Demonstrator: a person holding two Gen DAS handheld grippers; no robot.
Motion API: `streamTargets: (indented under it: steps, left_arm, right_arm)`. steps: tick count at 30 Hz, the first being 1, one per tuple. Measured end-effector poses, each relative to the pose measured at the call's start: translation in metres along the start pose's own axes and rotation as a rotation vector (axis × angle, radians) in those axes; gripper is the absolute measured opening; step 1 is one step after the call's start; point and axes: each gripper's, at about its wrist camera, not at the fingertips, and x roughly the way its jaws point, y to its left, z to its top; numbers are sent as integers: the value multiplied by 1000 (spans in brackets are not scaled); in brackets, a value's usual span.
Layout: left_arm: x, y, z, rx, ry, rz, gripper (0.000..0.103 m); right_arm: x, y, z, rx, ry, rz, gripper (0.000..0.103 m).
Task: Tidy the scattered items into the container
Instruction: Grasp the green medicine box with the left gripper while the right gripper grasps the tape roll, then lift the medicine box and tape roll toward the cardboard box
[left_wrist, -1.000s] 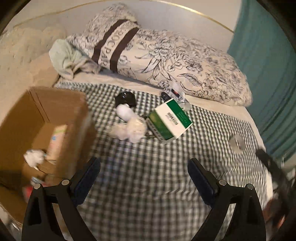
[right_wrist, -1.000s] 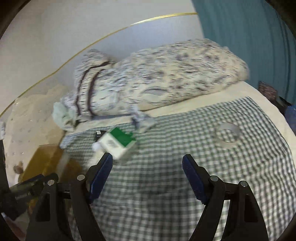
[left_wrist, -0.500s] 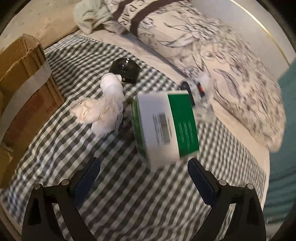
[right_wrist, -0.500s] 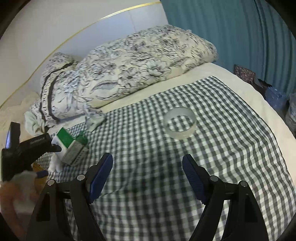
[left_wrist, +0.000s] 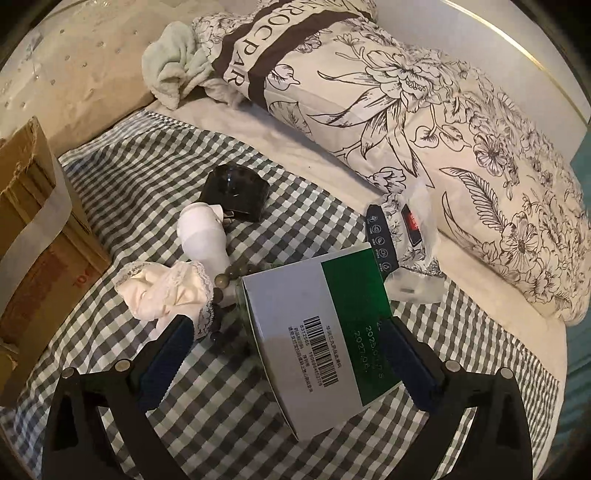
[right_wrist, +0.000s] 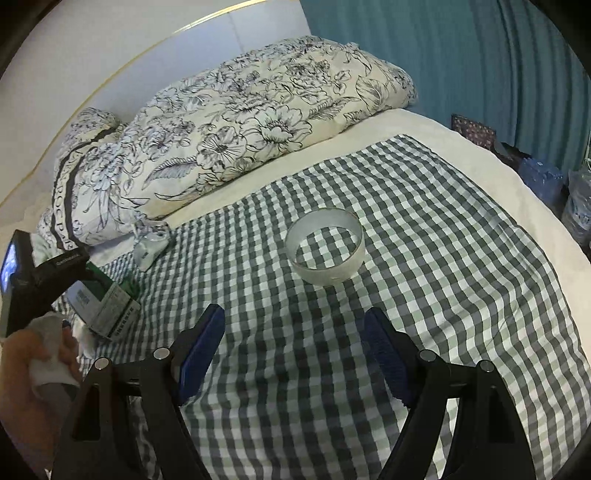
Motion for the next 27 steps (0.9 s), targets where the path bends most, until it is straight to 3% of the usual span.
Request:
streamTargets:
  steps: [6, 8, 10, 13, 16, 20, 24, 27]
  left_arm:
    - [-2, 8, -4, -11, 4, -24, 103]
    - [3, 5, -2, -9, 24, -51, 103]
    - [1, -2, -2, 10, 15, -40, 103]
    - [2, -18, -5, 89, 12, -37, 103]
    - [7, -25, -9, 138, 26, -43, 103]
    - [17, -19, -7, 126, 46, -51, 103]
    - [31, -1, -1, 89, 73, -101, 103]
    - [29, 6, -1, 133, 57, -118, 101]
  right_arm:
    - [29, 4, 12, -77, -6, -15, 78]
    - [50, 3, 23, -118, -5, -81, 78]
    - [70, -1, 32, -132, 17, -126, 78]
    - [98, -6, 42, -120, 72, -120, 78]
    - [116, -7, 47, -125, 84, -149, 84]
    - [140, -5, 49, -171, 94, -203, 85]
    - [141, 2, 43, -211, 50, -242, 82]
    - [137, -1, 42, -199, 29, -229, 82]
